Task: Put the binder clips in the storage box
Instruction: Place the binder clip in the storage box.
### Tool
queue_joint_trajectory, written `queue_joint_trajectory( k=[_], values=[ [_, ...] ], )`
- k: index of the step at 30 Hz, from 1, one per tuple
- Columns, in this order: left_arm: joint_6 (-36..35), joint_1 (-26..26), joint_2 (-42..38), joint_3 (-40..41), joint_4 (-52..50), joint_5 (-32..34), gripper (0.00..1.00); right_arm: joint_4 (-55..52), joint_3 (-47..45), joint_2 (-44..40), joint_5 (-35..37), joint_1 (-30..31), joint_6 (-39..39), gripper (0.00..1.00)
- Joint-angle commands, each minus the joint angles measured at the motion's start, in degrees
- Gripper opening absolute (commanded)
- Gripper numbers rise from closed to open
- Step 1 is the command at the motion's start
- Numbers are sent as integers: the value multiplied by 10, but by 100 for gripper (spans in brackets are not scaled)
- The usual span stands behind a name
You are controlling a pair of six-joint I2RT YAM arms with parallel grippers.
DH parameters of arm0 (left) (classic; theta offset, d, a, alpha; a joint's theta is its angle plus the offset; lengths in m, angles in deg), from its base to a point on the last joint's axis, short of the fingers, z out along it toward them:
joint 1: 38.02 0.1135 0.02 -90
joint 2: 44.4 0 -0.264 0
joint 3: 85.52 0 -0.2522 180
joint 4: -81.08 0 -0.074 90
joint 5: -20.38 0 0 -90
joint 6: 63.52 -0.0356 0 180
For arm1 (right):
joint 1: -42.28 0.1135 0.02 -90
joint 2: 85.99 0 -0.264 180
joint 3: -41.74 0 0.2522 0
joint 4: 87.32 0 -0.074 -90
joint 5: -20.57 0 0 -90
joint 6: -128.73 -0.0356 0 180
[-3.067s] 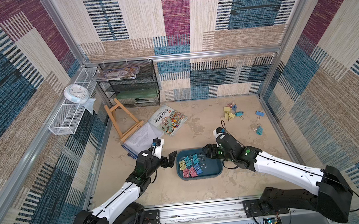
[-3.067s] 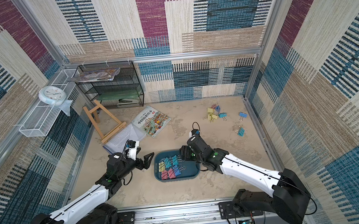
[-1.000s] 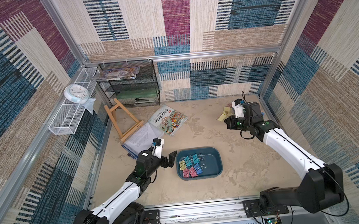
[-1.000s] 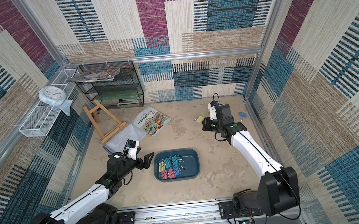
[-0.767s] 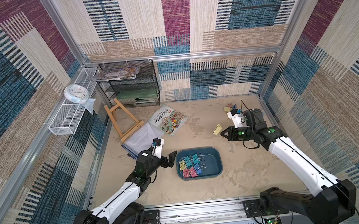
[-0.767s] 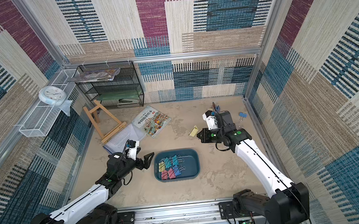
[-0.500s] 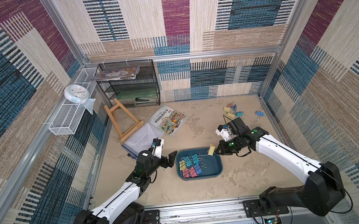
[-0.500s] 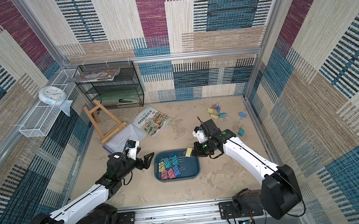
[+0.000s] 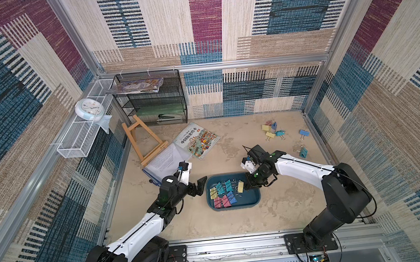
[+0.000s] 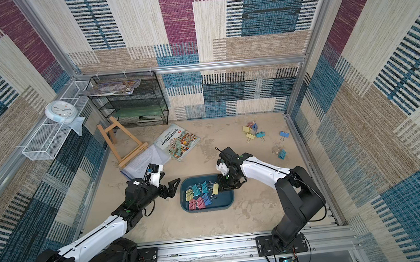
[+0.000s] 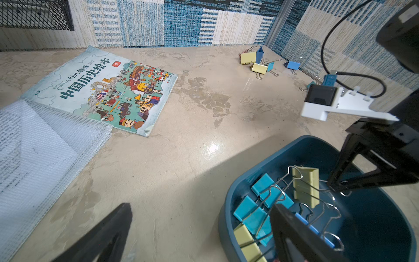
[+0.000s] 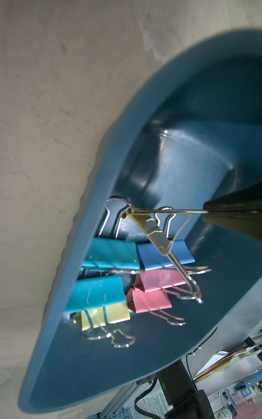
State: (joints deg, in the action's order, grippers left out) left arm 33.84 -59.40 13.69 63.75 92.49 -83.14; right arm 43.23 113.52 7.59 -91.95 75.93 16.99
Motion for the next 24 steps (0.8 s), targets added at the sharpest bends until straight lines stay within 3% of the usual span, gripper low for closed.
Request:
queue_joint_trajectory(
  k=[1,13,24],
  values=[
    [-3,0,0,-5,8,3,99,24,5,14,5,1,1,0],
    [-5,0,0,-6,5,4,99,37,13,36,52,5,-14,17],
    [-4,1,2,-6,8,2,99,5,46,-52,173,8,-31,40]
  ],
)
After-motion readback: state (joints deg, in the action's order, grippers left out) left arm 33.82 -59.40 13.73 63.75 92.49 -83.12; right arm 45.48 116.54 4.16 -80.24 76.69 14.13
